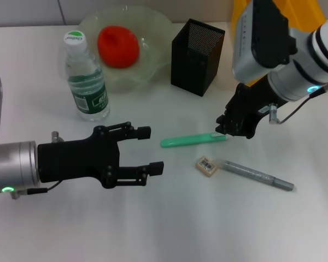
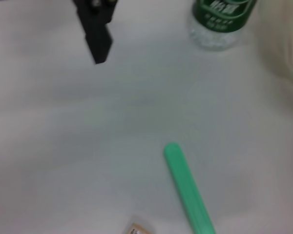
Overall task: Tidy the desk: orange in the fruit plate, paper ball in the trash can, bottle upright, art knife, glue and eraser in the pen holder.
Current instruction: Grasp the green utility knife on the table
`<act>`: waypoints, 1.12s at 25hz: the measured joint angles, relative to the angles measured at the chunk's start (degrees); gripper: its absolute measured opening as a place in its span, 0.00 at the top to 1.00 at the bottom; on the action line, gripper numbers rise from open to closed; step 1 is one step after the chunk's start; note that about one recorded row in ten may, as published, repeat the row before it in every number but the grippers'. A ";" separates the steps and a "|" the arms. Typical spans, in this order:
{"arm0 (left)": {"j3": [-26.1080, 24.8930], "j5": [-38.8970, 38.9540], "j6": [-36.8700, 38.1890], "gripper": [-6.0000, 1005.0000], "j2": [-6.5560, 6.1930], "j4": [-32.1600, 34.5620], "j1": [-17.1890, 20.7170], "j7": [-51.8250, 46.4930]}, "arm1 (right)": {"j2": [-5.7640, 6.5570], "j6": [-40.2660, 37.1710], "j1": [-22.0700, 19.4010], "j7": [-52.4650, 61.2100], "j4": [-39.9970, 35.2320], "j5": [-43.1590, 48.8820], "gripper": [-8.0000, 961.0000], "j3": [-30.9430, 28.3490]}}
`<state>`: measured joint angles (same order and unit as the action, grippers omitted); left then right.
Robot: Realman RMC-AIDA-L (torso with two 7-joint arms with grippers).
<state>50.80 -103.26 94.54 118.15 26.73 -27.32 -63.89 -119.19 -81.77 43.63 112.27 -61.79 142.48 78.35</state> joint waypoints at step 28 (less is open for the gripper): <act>4.85 2.15 1.42 0.17 0.38 15.19 -9.38 -20.62 | 1.13 -15.72 -26.16 -42.97 19.31 -32.63 0.14 -42.62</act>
<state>55.65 -101.12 95.96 118.53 41.92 -36.70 -84.50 -118.06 -97.50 17.47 69.30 -42.48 109.86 35.74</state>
